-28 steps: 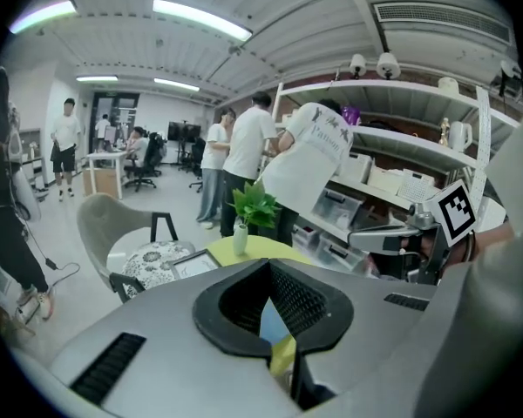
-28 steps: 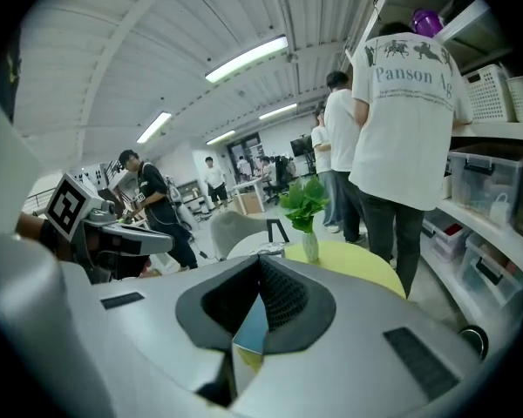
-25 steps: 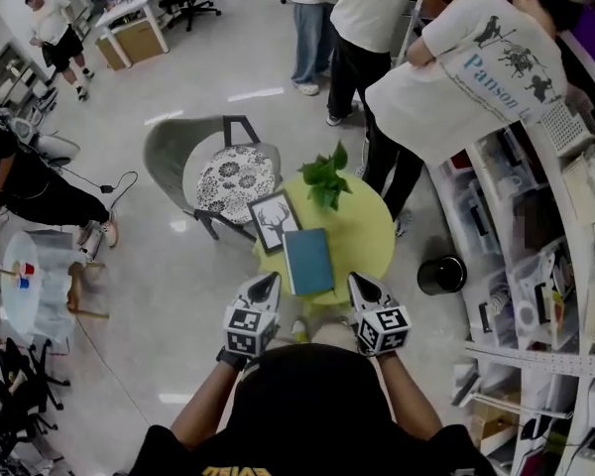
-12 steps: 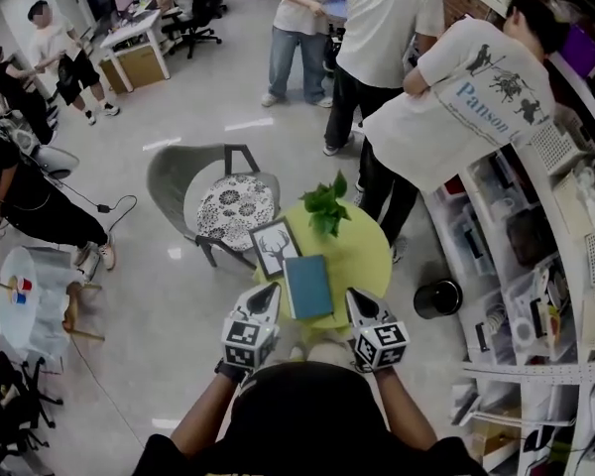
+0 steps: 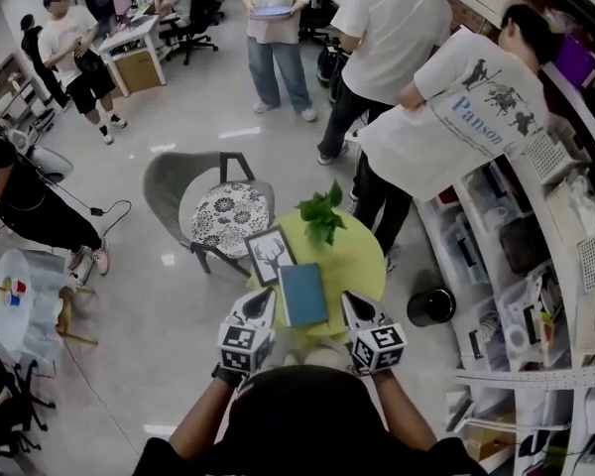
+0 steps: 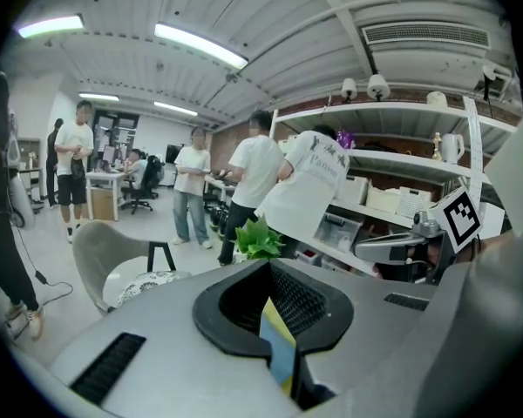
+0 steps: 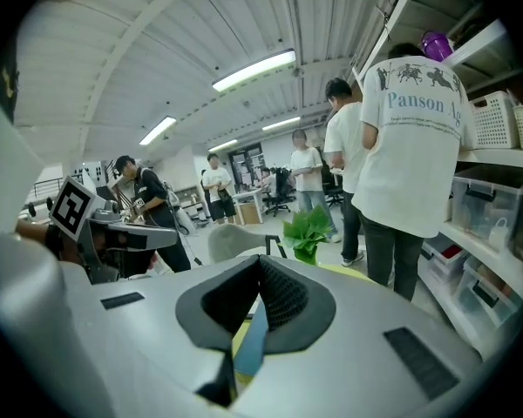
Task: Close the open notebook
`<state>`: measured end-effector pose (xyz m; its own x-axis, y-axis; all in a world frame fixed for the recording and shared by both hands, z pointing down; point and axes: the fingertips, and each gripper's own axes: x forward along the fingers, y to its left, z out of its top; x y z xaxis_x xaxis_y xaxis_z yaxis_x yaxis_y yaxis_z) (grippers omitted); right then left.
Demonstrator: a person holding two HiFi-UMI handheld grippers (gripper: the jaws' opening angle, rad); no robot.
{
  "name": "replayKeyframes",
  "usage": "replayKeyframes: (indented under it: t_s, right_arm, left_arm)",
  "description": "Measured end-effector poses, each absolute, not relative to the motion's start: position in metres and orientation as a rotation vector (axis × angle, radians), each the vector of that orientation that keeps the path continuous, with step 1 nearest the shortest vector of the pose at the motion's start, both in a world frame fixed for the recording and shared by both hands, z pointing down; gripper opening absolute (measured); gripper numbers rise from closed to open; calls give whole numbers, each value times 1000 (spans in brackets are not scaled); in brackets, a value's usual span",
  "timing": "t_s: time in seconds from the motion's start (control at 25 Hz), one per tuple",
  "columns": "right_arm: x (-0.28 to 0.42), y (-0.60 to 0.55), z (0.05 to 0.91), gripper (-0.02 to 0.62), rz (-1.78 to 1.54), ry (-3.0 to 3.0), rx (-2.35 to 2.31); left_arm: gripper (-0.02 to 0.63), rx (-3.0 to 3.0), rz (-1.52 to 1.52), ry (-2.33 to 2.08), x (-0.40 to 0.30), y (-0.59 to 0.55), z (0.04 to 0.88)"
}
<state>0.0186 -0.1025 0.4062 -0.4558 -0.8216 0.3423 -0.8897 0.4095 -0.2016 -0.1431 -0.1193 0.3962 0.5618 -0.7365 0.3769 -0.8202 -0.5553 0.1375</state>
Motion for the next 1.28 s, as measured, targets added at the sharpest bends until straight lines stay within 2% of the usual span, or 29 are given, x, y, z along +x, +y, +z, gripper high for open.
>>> replayKeyframes:
  t_s: [1.28]
  right_arm:
    - [4,-109,396,0,430,-2453,1451]
  left_arm:
    - [17,2456,429,-1292,-157,-110,411]
